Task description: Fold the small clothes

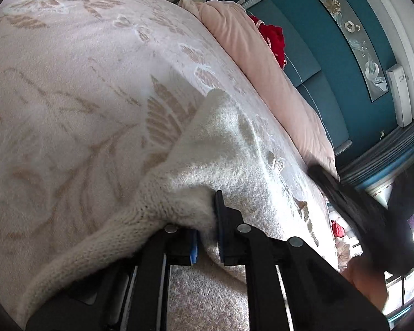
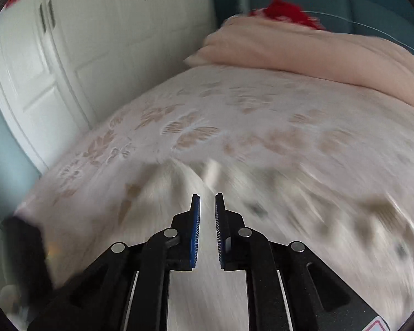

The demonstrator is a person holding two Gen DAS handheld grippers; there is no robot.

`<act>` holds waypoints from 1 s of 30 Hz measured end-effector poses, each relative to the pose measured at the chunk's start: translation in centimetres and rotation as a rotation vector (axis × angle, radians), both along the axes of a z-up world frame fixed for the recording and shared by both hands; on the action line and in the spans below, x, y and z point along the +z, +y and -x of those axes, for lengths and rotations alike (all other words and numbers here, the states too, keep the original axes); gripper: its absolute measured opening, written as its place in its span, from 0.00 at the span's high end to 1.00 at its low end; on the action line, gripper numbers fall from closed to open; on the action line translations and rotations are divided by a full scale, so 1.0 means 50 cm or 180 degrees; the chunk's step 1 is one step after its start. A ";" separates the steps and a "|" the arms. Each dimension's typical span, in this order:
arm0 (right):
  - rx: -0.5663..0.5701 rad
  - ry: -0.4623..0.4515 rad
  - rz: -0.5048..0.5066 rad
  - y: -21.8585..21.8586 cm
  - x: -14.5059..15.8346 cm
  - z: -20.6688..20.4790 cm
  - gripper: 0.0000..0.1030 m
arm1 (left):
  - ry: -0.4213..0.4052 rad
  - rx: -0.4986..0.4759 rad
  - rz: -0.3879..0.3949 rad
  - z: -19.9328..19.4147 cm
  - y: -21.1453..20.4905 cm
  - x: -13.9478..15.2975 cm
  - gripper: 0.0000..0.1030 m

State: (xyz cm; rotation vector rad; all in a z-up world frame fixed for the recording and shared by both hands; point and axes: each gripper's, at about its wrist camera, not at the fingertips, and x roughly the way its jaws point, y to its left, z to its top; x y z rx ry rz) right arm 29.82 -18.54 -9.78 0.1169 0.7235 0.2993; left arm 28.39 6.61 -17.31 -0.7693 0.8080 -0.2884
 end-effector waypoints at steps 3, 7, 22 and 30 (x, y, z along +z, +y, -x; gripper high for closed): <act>-0.0707 0.0109 0.0081 -0.144 -0.025 0.146 0.85 | 0.0023 0.0009 -0.0099 0.000 -0.006 0.006 0.90; -0.1854 0.0237 -0.0086 -0.352 -0.057 0.323 0.61 | 0.0066 0.0010 -0.0294 0.001 -0.022 0.017 0.89; -0.1959 0.0127 -0.0612 -0.460 -0.069 0.347 0.97 | 0.0215 -0.0344 -0.1654 0.012 -0.107 0.079 0.89; -0.1801 0.0524 -0.0484 -0.472 -0.141 0.327 0.96 | 0.0159 -0.0589 -0.2315 0.030 -0.165 0.079 0.88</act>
